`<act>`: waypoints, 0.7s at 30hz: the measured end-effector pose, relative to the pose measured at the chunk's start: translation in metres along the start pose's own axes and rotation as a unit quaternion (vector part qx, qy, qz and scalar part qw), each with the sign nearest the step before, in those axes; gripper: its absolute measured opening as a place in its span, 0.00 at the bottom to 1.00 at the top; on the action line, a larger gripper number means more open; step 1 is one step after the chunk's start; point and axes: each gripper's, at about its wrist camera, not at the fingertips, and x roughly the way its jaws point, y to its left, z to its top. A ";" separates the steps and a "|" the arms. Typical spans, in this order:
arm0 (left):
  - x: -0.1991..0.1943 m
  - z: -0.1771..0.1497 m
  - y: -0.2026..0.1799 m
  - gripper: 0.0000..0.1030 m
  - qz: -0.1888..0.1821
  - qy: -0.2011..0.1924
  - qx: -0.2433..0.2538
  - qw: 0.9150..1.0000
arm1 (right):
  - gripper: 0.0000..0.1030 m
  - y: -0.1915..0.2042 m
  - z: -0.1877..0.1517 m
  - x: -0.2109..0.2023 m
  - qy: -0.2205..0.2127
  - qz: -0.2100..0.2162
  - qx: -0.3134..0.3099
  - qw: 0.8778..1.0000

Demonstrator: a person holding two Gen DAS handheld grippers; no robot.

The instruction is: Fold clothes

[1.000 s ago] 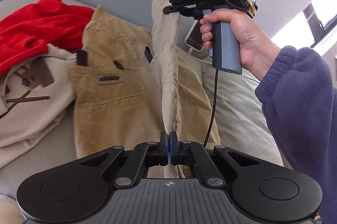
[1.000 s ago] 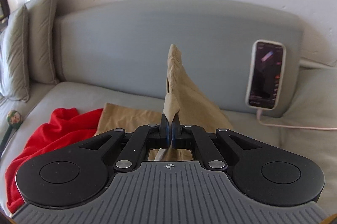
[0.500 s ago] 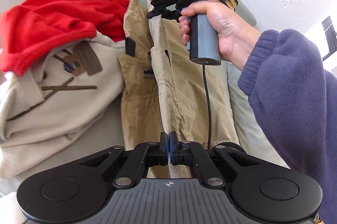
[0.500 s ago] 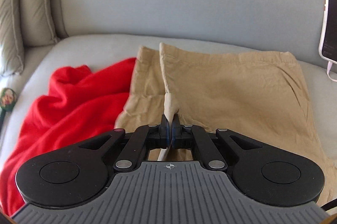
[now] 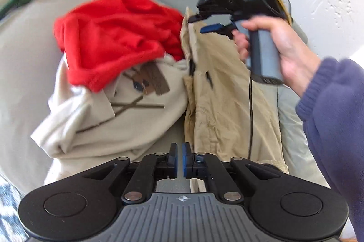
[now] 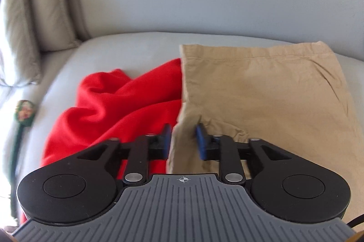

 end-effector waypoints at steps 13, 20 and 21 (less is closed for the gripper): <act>-0.070 -0.029 -0.086 0.27 0.007 -0.040 0.157 0.987 | 0.52 -0.083 -0.061 -0.334 -0.093 0.093 -0.043 0.990; -0.018 -0.038 -0.130 0.41 0.059 -0.067 0.192 0.977 | 0.78 -0.117 -0.130 -0.384 -0.056 0.035 -0.113 0.991; -0.004 -0.038 -0.132 0.37 0.069 -0.063 0.189 0.978 | 0.78 -0.123 -0.140 -0.376 -0.048 0.021 -0.121 0.991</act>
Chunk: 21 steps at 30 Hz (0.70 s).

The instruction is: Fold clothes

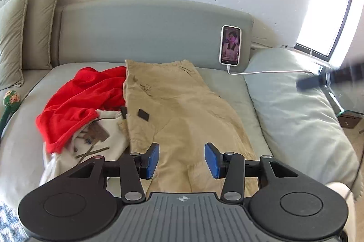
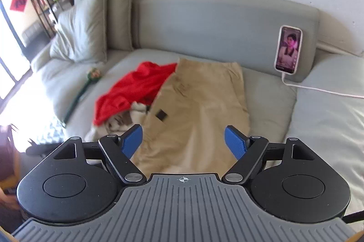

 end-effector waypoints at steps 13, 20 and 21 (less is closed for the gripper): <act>0.108 -0.023 -0.005 0.00 0.088 0.083 0.052 0.991 | 0.46 -0.050 -0.089 0.148 0.012 0.004 0.061 0.998; 0.111 -0.045 0.026 0.03 0.116 0.129 0.050 0.984 | 0.46 -0.032 -0.103 0.194 0.070 0.005 -0.028 0.997; 0.108 -0.045 0.027 0.03 0.115 0.131 0.049 0.983 | 0.47 -0.034 -0.109 0.198 0.087 -0.018 -0.045 0.995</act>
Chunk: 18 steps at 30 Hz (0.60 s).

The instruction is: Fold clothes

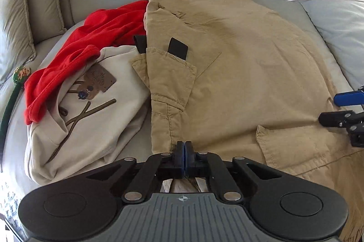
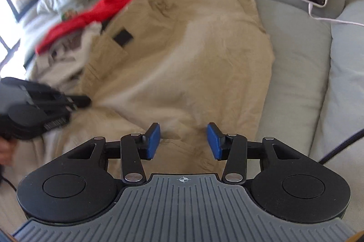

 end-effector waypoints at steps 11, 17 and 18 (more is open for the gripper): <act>-0.079 -0.025 -0.017 0.04 -0.115 -0.074 -0.012 0.991 | 0.49 -0.035 -0.044 -0.106 -0.046 -0.017 0.091 0.995; -0.056 -0.040 -0.052 0.06 -0.077 -0.017 0.017 0.997 | 0.49 0.013 -0.037 -0.085 -0.052 0.038 0.116 0.991; -0.053 -0.046 -0.051 0.06 -0.072 -0.004 0.021 0.997 | 0.48 0.023 -0.038 -0.078 -0.043 0.036 0.110 0.992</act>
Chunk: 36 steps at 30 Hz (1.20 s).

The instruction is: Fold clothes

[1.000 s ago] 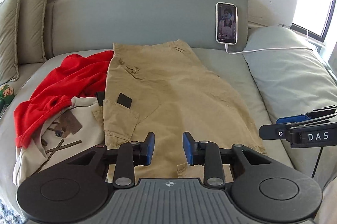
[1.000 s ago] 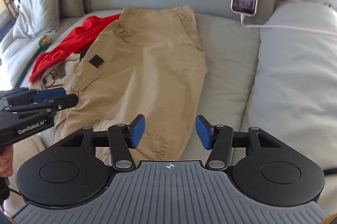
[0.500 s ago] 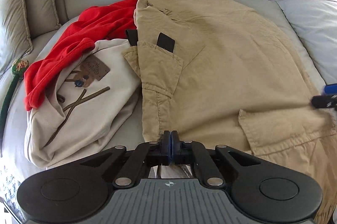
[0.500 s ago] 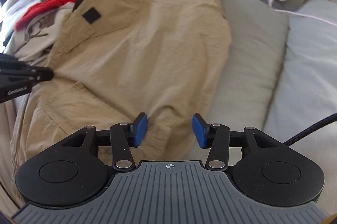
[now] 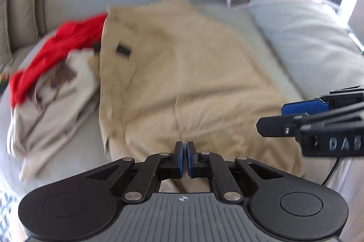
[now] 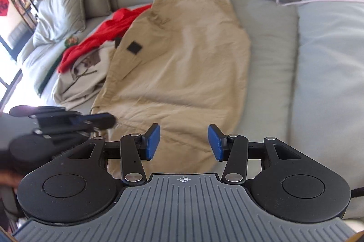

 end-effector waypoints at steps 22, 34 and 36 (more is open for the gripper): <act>-0.071 0.094 0.041 0.40 -0.061 -0.103 -0.096 0.988 | 0.59 -0.025 0.078 -0.096 -0.020 -0.091 -0.108 0.990; 0.074 0.188 0.020 0.14 -0.012 -0.062 -0.108 0.992 | 0.46 -0.088 0.168 0.050 -0.008 -0.066 -0.059 0.996; 0.095 0.206 0.032 0.04 0.027 -0.063 -0.098 0.993 | 0.23 -0.094 0.183 0.080 -0.006 -0.033 -0.026 0.999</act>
